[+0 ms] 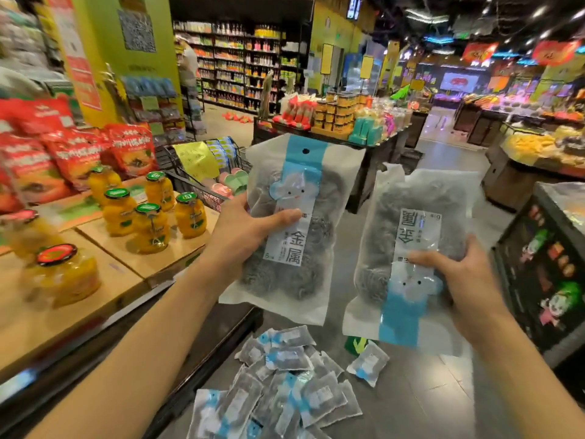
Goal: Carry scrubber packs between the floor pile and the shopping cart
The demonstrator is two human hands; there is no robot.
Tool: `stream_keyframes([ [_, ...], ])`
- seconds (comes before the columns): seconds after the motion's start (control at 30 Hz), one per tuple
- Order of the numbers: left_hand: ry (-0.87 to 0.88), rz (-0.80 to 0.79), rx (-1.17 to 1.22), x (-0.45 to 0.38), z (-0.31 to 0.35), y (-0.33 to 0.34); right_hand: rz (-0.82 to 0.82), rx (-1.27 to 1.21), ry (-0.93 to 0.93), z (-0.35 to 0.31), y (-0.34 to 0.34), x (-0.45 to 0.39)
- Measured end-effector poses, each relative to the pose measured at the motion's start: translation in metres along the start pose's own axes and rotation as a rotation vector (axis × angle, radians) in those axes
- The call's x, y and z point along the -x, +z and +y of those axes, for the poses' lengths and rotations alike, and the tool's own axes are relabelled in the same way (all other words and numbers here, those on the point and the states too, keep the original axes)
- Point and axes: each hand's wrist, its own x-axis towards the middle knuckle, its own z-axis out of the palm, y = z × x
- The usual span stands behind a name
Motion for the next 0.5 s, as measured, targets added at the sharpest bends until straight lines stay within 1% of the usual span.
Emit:
stream_keyframes([
  [0.1, 0.004, 0.178, -0.016, 0.052, 0.010, -0.036, -0.193, -0.037, -0.002, 0.005, 0.037, 0.004],
  [0.17, 0.000, 0.323, -0.022, 0.097, 0.018, -0.062, -0.368, -0.051, 0.011, 0.009, 0.070, 0.013],
  [0.27, 0.006, 0.531, -0.065, 0.168, 0.034, -0.104, -0.584, -0.077, 0.034, 0.013, 0.126, 0.042],
  [0.37, 0.034, 0.750, -0.125, 0.247, 0.050, -0.146, -0.802, -0.094, 0.049, 0.009, 0.192, 0.092],
  [0.5, 0.082, 0.997, -0.161, 0.352, 0.073, -0.195, -1.074, -0.119, 0.053, -0.004, 0.277, 0.179],
])
